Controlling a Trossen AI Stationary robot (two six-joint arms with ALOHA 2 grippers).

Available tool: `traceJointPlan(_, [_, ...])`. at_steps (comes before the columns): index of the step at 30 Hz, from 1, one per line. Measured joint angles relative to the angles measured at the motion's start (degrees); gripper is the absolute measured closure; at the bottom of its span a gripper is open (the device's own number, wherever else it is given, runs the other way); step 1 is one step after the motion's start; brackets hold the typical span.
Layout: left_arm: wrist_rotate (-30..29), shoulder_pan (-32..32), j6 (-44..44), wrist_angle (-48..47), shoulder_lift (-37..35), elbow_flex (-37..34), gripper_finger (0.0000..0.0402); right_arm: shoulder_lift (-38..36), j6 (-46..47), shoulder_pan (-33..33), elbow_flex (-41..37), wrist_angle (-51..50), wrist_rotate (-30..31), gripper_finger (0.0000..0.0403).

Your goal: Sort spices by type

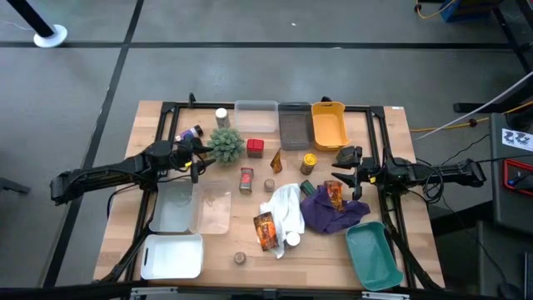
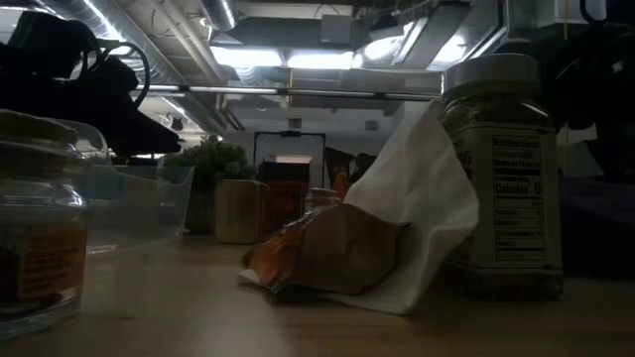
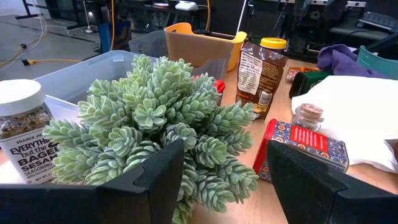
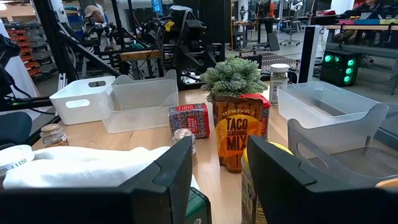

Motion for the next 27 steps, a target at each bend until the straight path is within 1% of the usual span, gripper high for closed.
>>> traceJointPlan(27, [0.0,0.0,0.0,0.2,0.0,0.0,0.0183,0.0,0.0,0.0,0.0,0.9,0.0,0.0249])
